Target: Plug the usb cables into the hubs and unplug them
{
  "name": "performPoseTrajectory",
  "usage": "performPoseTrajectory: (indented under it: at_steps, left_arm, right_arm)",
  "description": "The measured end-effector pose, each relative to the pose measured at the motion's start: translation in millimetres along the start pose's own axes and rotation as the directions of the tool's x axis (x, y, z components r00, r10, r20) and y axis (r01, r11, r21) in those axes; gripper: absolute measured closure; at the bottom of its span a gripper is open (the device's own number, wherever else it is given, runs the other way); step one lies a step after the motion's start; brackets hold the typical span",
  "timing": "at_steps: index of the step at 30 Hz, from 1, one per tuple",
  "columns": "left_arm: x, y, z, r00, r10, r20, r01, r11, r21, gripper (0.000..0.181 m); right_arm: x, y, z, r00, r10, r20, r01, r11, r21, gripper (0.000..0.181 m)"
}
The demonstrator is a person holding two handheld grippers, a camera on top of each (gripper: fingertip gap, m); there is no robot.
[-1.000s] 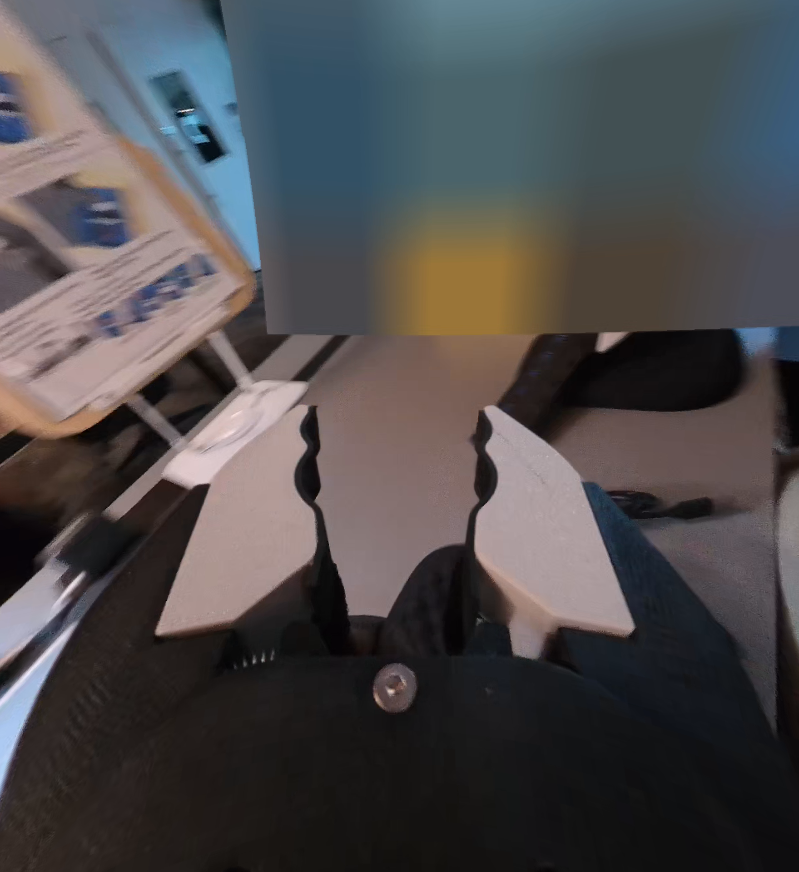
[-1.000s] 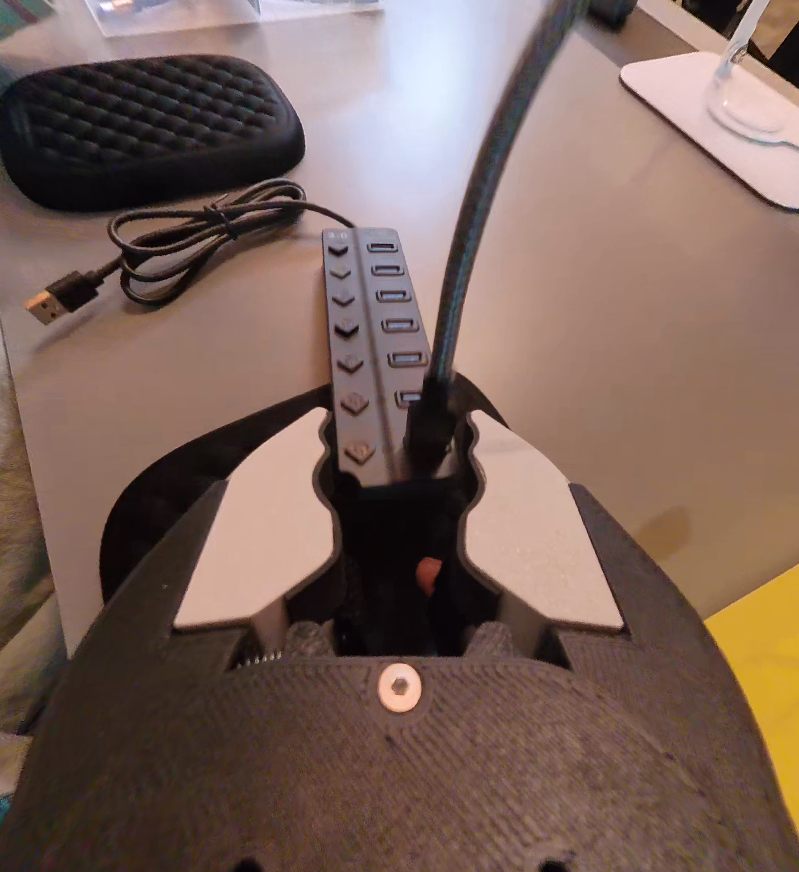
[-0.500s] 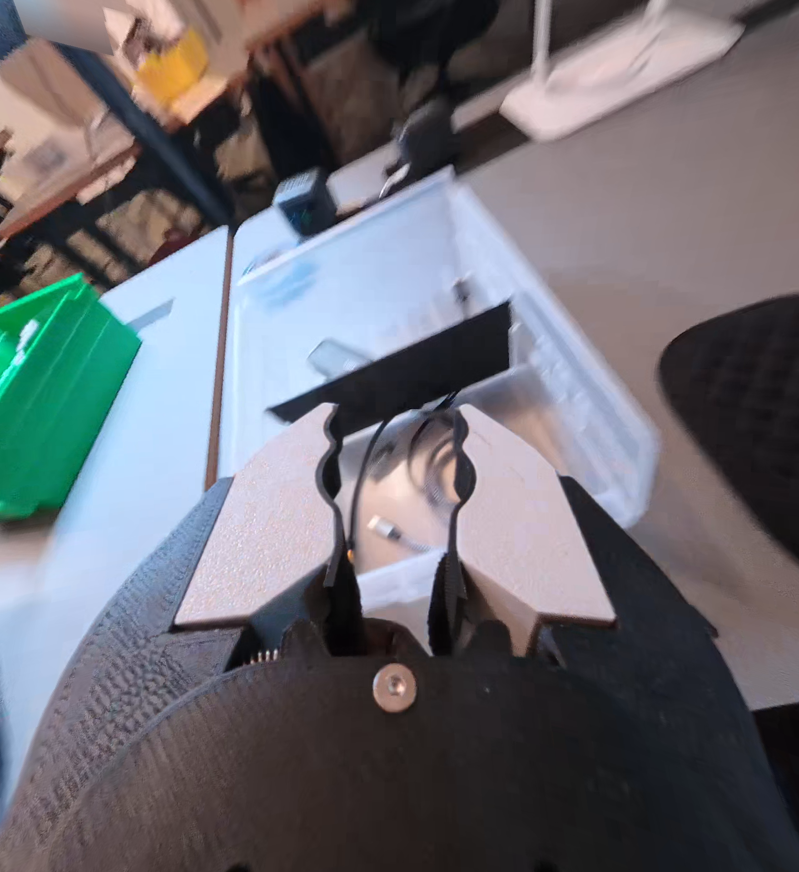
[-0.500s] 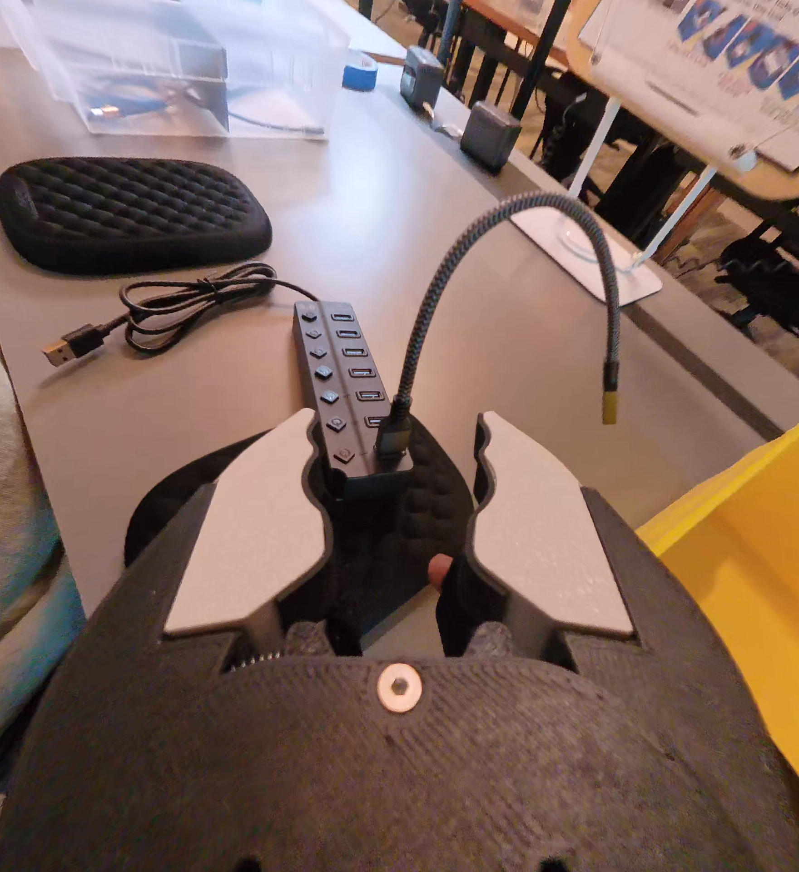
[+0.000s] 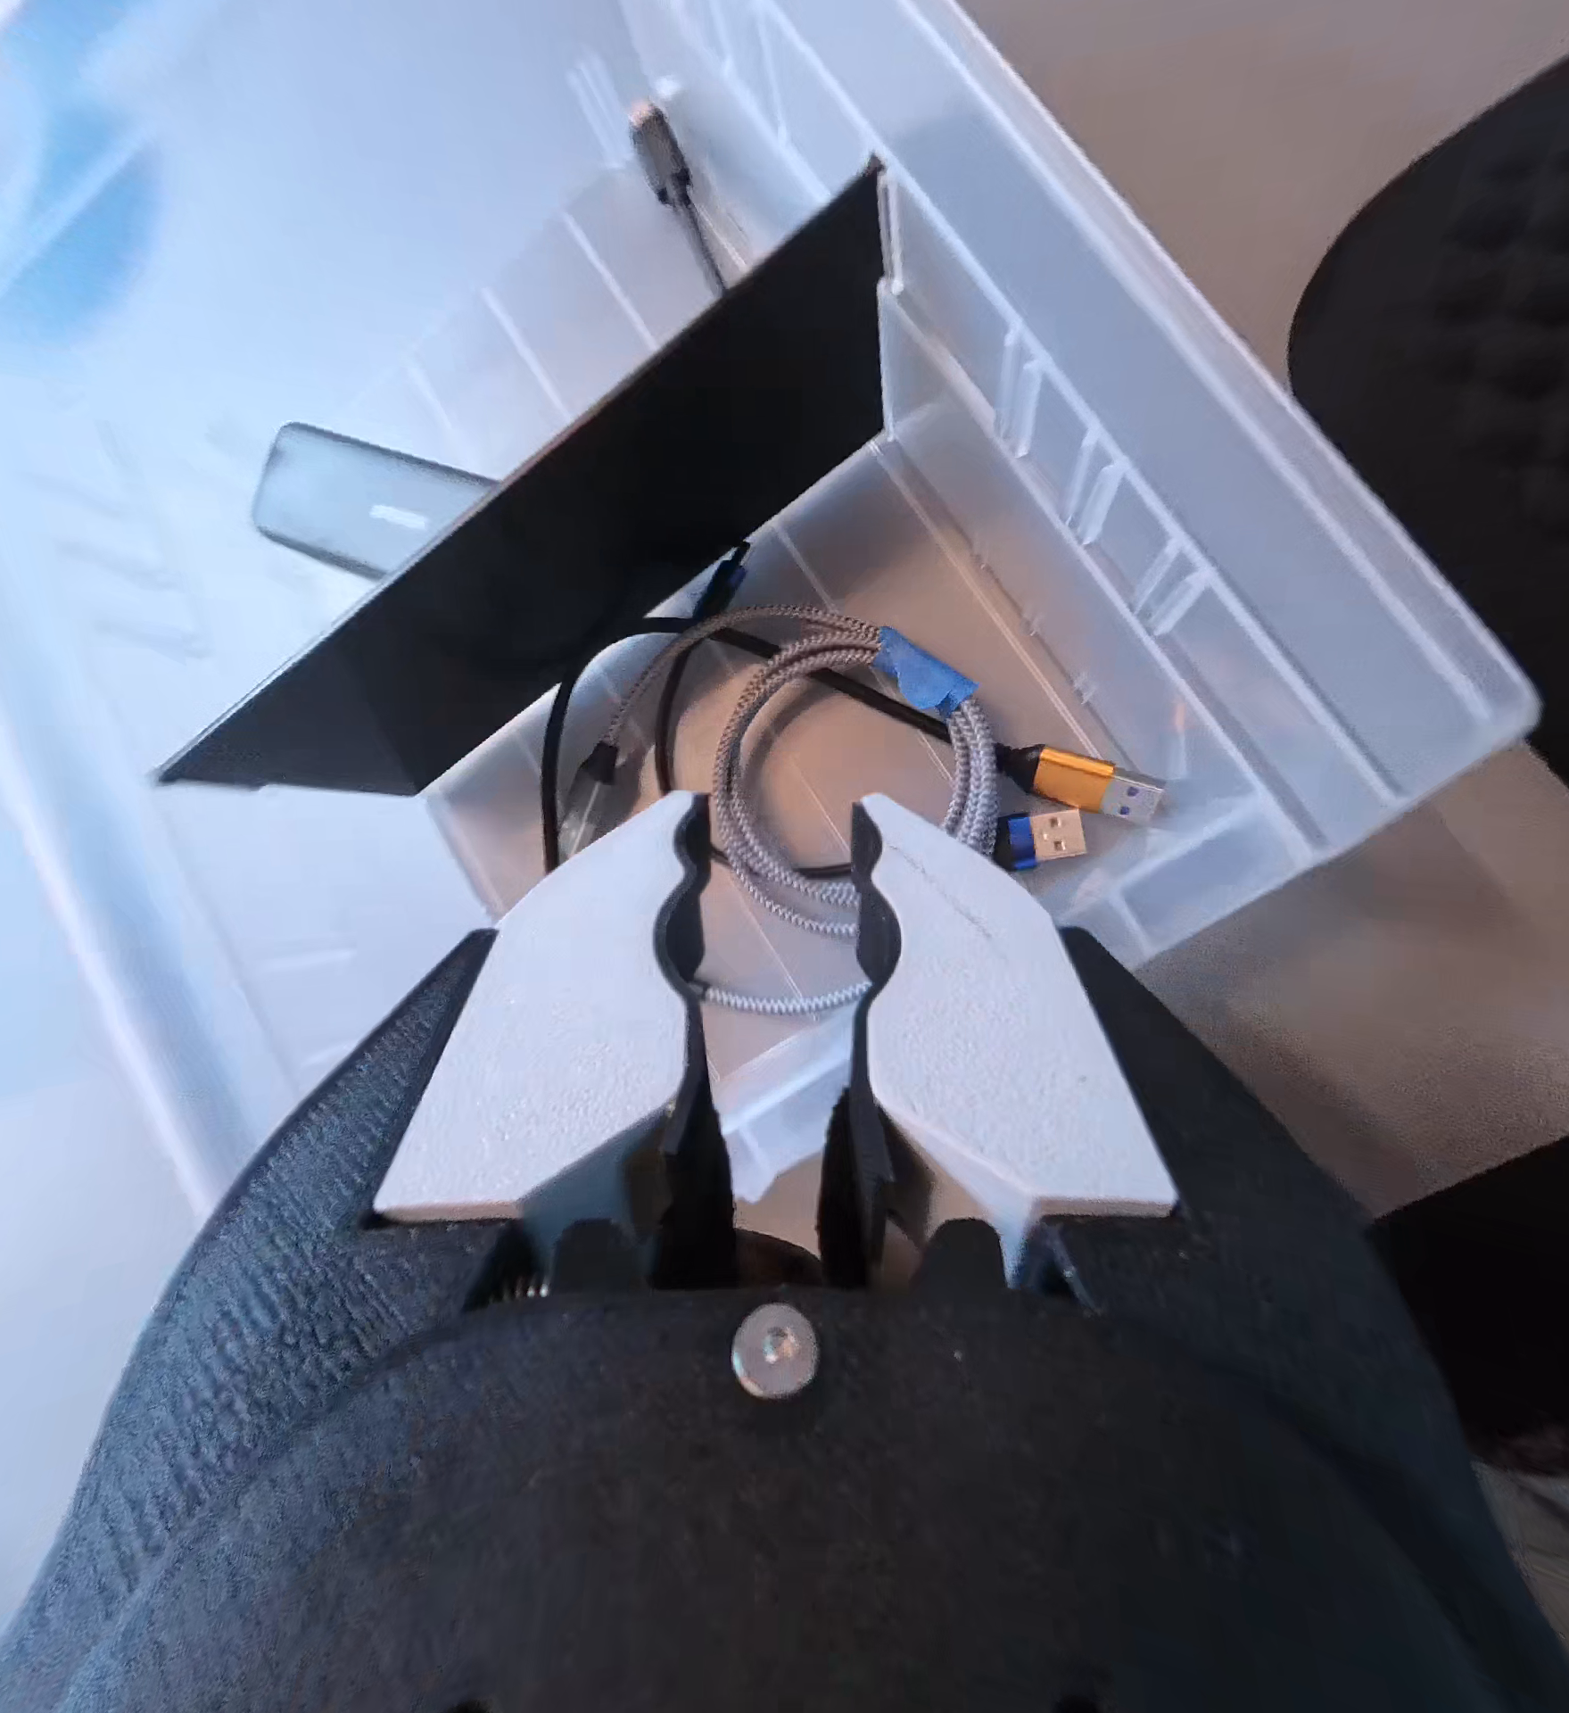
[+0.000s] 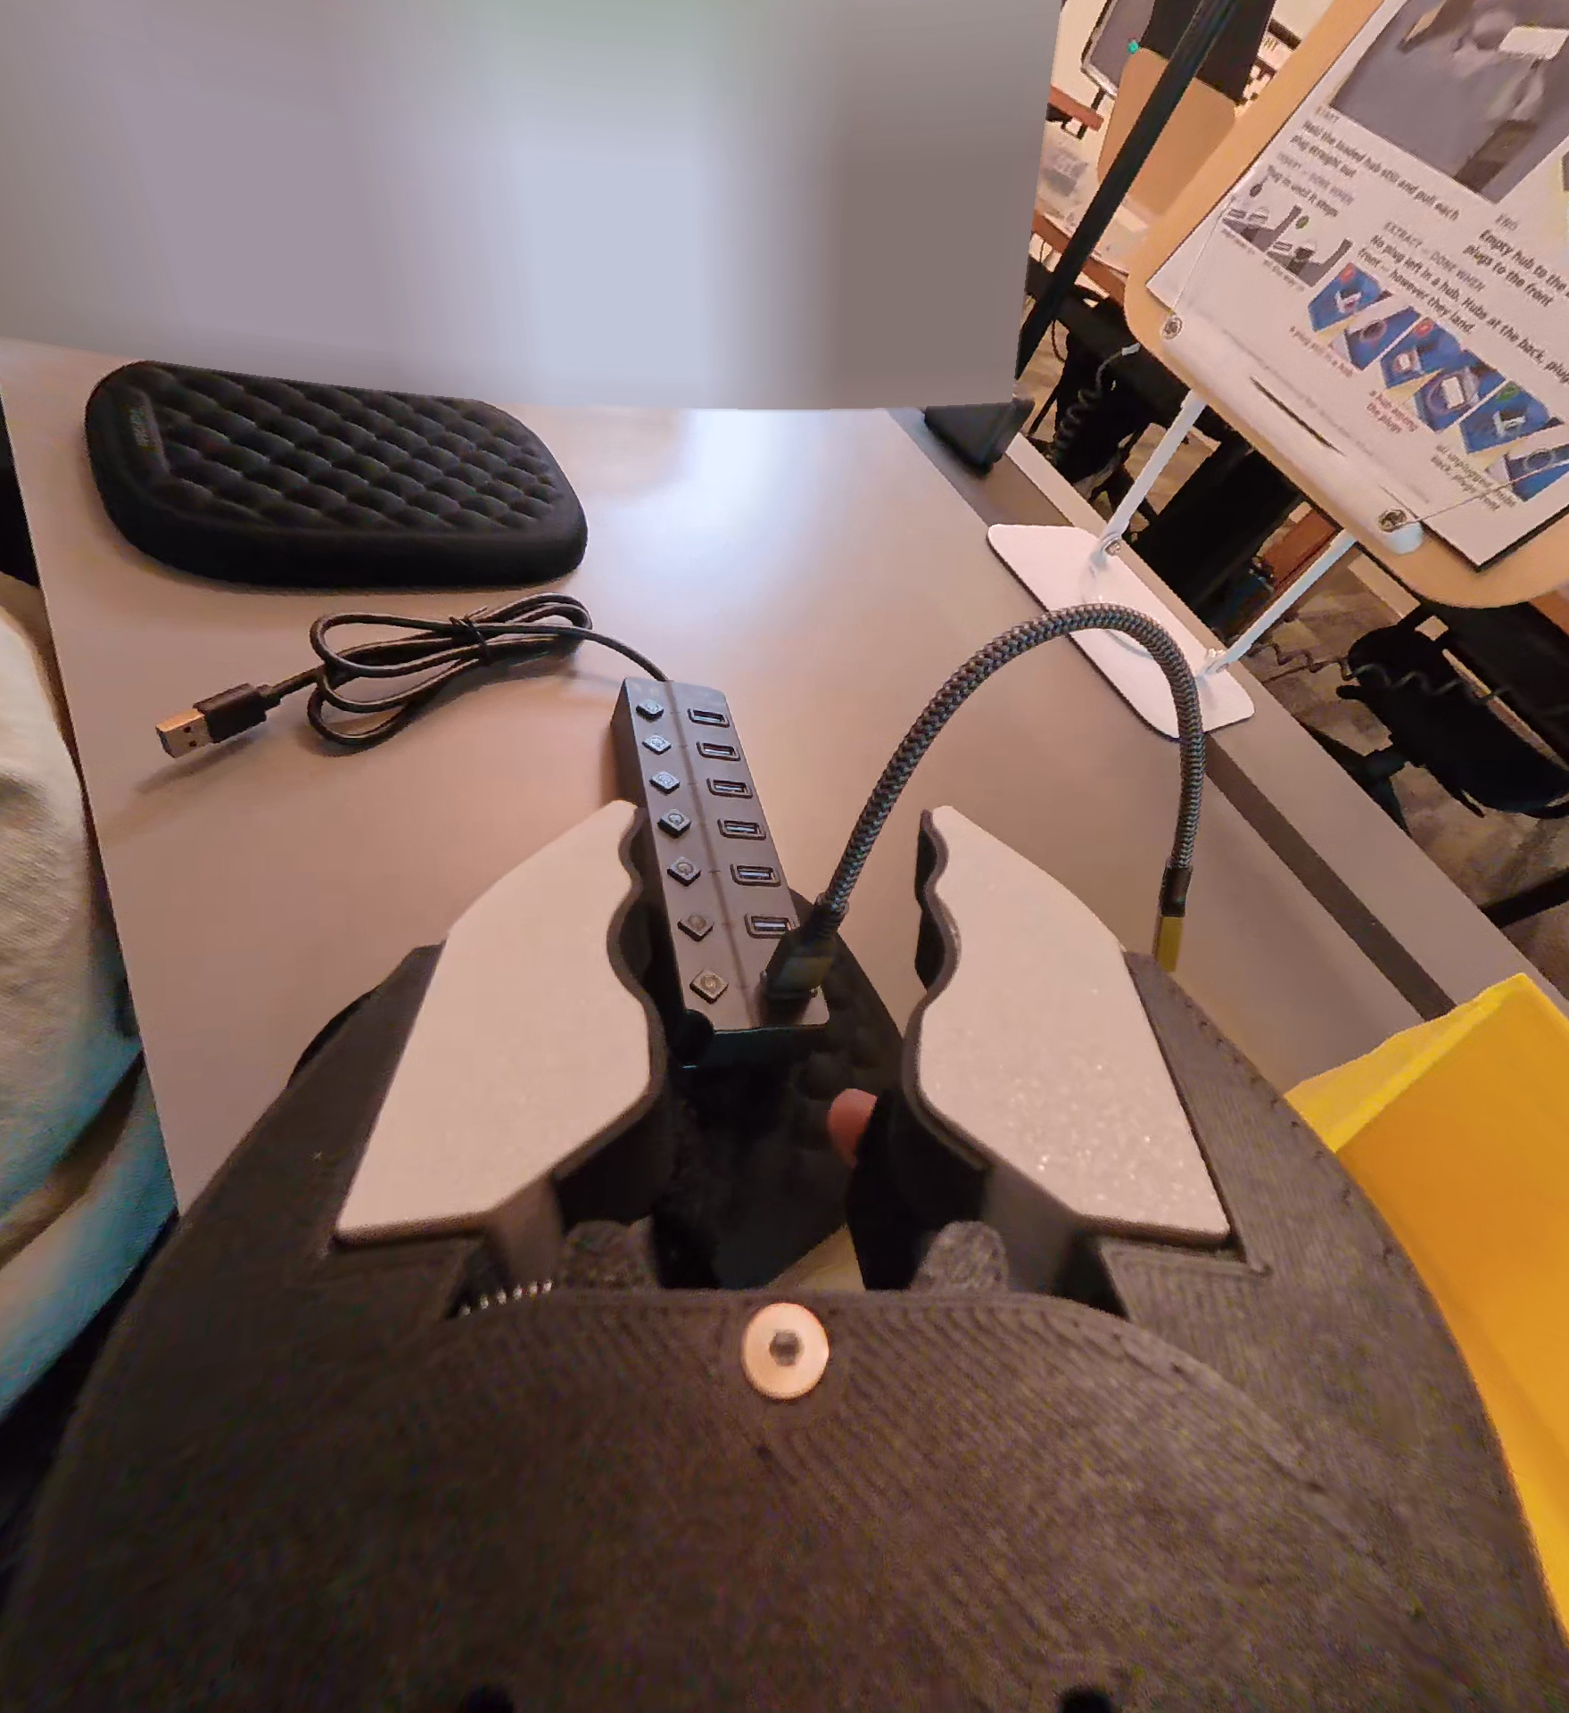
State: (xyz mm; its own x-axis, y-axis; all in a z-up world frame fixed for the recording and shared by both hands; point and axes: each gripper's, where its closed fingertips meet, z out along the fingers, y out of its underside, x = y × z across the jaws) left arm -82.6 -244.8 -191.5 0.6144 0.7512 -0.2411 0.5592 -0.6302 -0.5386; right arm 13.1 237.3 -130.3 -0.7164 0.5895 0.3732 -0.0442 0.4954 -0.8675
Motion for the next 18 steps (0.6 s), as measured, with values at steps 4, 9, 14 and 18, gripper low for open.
performPoseTrajectory:
  at_steps: [4, 9, 14, 18]
  left_arm:
    - [-7, 9, 32, 0.998, 0.056, -0.039, -0.062, 0.987, -0.15, 0.157]
    - [-15, 19, 58, 0.994, 0.101, -0.041, -0.108, 0.965, -0.24, 0.157]
    - [-14, 21, 59, 0.993, 0.101, -0.059, -0.112, 0.962, -0.247, 0.176]
    - [-23, -2, 31, 0.998, 0.044, 0.043, -0.04, 0.995, -0.086, 0.177]
  right_arm:
    - [2, 0, -2, 1.0, -0.002, -0.012, 0.002, 1.0, 0.001, 0.127]
    - [3, 0, -3, 1.0, -0.007, -0.021, 0.007, 1.0, 0.002, 0.128]
    - [4, 2, -1, 1.0, -0.009, -0.026, 0.009, 1.0, -0.005, 0.129]
    - [5, 1, -1, 0.999, -0.015, -0.028, 0.015, 1.0, -0.004, 0.129]
